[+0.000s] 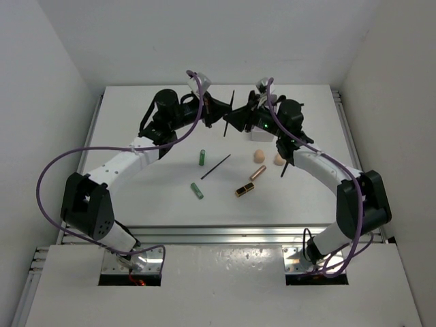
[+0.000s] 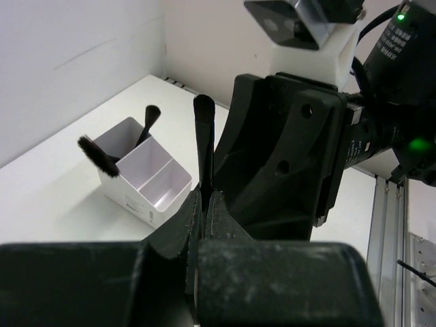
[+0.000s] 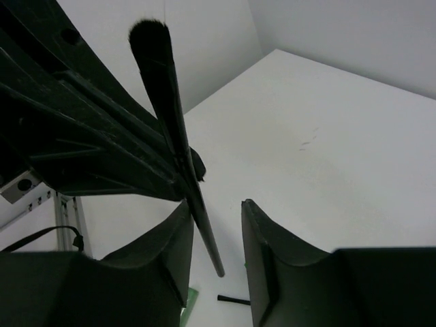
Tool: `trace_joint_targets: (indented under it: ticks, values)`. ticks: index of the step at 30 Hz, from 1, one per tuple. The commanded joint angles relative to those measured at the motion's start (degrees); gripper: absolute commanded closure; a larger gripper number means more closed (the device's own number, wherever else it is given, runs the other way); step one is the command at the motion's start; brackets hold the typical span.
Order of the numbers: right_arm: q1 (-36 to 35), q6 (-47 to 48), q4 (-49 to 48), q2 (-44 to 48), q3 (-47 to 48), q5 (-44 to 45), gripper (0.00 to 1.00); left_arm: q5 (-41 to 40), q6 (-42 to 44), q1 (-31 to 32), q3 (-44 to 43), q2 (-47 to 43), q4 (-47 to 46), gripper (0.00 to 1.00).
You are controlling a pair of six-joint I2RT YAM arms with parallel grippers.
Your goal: Organize the makeup
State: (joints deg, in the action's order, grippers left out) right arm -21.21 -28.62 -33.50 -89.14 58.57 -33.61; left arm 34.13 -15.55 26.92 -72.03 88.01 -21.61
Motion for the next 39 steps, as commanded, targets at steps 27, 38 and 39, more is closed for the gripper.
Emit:
trace_joint_targets:
  ticks: [27,38,39]
  values:
    - [14.35,17.11,0.18,-14.36,17.10,27.20,1.00,-24.02,11.85,-6.70,3.38,-2.31,12.72,0.00]
    - [16.20,19.04,-11.20,-32.22,25.19,22.09,1.00,-29.74,13.62,-11.53,7.25,-1.44,14.57,0.00]
    - [16.20,19.04,-12.02,-33.71,25.37,22.09,1.00,-29.74,13.62,-11.54,7.25,-1.43,14.57,0.00]
